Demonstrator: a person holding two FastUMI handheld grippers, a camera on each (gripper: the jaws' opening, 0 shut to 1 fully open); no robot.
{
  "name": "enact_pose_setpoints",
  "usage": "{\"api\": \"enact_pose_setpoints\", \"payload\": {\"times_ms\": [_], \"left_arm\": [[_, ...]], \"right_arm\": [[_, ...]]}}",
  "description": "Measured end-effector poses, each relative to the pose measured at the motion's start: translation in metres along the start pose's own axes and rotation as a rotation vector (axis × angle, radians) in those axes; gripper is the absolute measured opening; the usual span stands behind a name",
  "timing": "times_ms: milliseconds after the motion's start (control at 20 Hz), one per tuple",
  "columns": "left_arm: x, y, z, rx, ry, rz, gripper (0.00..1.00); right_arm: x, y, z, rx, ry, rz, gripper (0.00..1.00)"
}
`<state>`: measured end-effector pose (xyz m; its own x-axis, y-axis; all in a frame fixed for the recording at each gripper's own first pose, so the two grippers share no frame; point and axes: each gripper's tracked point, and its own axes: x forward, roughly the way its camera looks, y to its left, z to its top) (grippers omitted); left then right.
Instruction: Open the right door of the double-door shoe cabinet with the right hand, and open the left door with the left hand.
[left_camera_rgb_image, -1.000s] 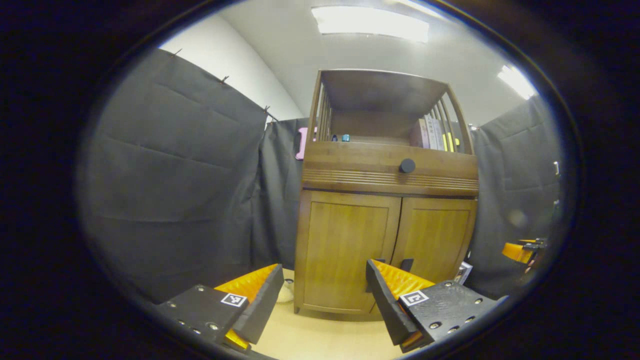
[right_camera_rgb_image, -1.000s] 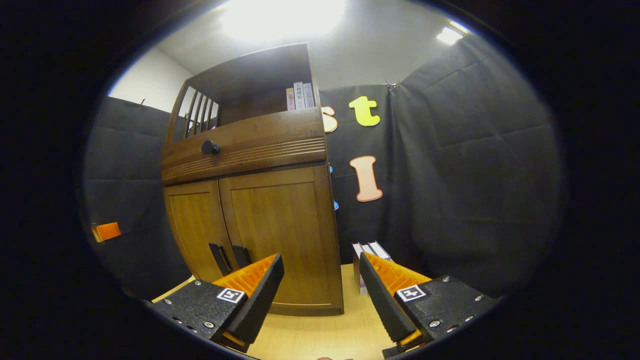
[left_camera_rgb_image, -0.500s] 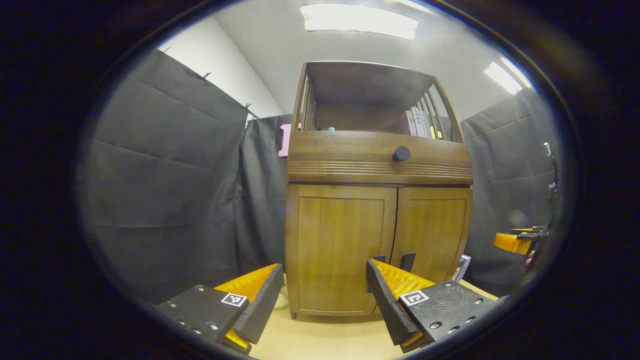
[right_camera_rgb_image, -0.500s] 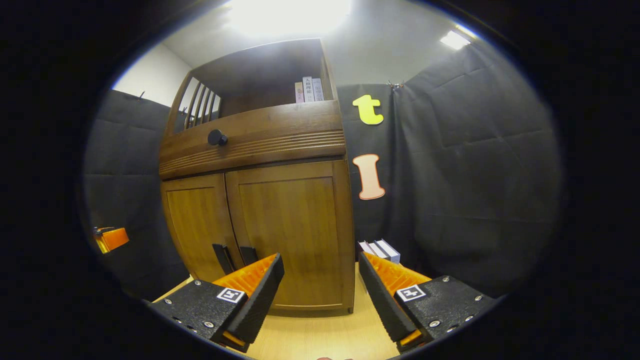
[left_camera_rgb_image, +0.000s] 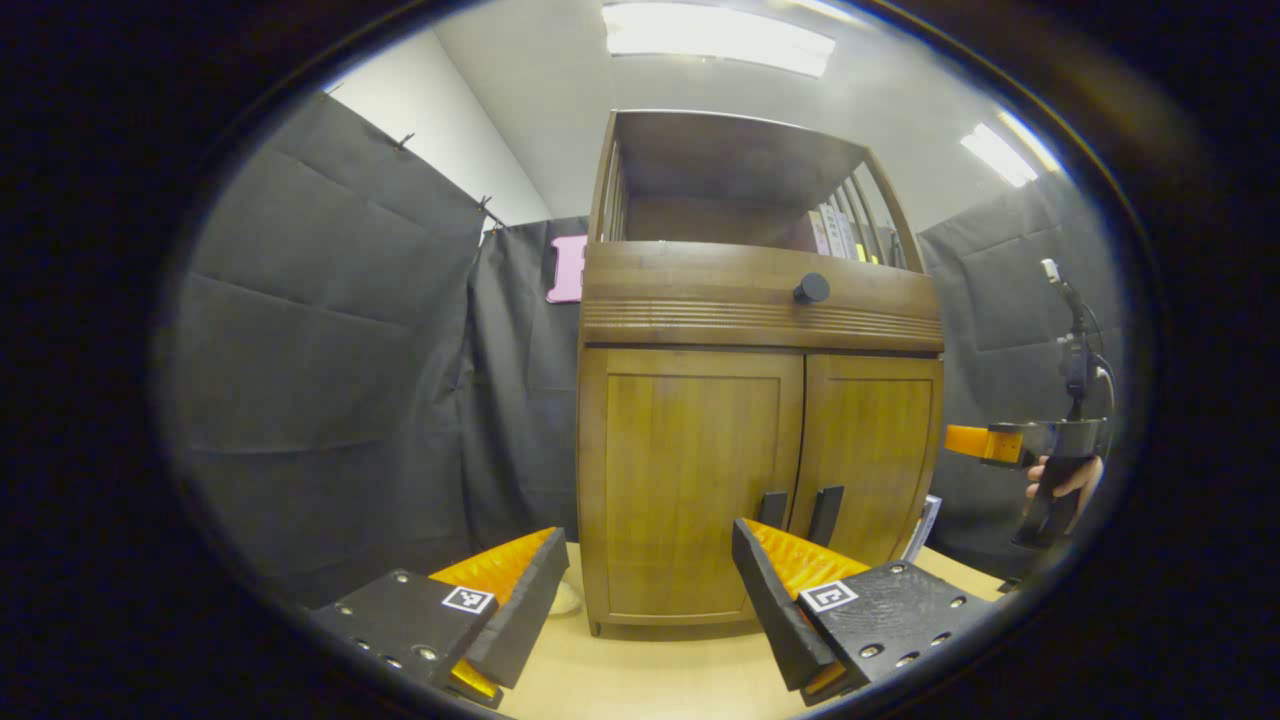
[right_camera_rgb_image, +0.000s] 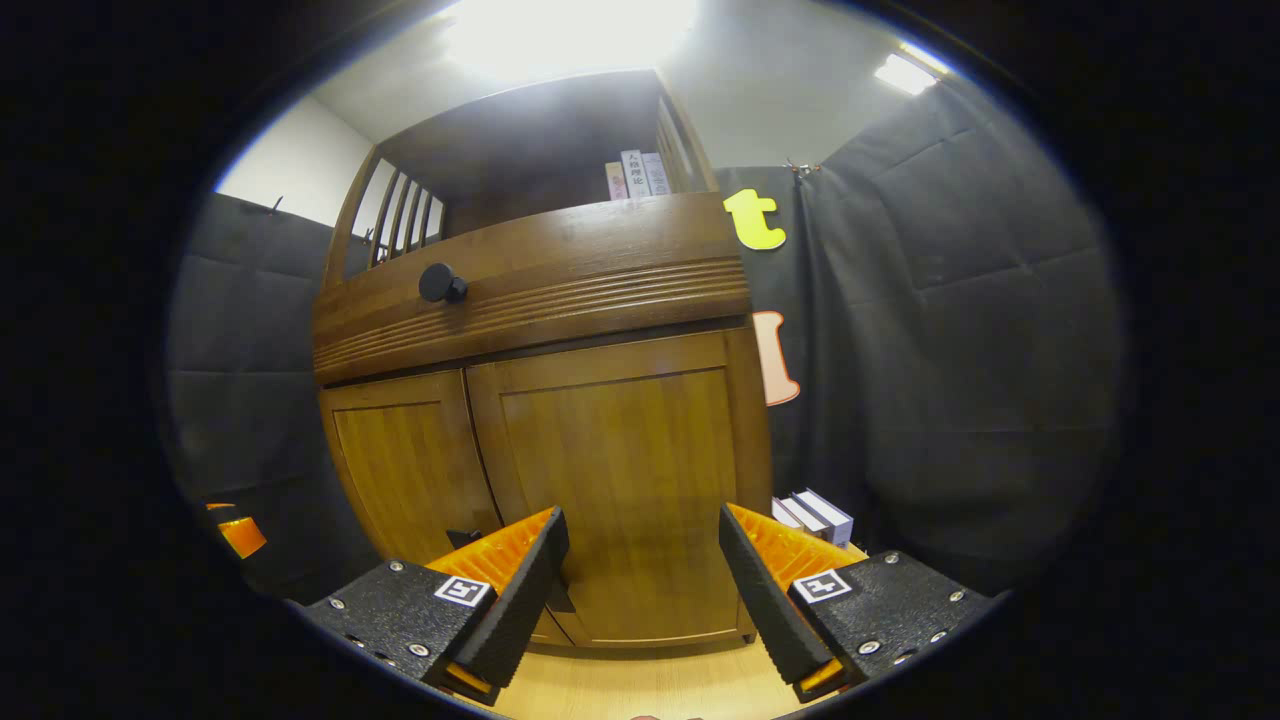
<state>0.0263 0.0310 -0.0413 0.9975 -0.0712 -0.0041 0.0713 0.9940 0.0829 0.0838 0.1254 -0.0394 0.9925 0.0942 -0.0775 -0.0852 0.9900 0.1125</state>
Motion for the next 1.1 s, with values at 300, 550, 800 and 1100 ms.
{"api": "enact_pose_setpoints", "payload": {"times_ms": [300, 550, 800, 1100], "left_arm": [[0.006, 0.007, -0.024, -0.033, 0.048, 0.008, 1.00], [0.006, 0.009, -0.042, -0.077, 0.102, 0.010, 0.95], [0.005, 0.009, -0.049, -0.108, 0.141, 0.013, 1.00], [0.004, 0.008, -0.056, -0.138, 0.185, 0.020, 1.00]], "right_arm": [[0.039, 0.047, -0.033, -0.025, 0.055, 0.047, 0.93], [0.065, 0.069, -0.067, -0.043, 0.120, 0.056, 0.94], [0.085, 0.077, -0.096, -0.021, 0.181, 0.050, 0.94], [0.104, 0.080, -0.110, -0.008, 0.244, 0.042, 0.92]]}}
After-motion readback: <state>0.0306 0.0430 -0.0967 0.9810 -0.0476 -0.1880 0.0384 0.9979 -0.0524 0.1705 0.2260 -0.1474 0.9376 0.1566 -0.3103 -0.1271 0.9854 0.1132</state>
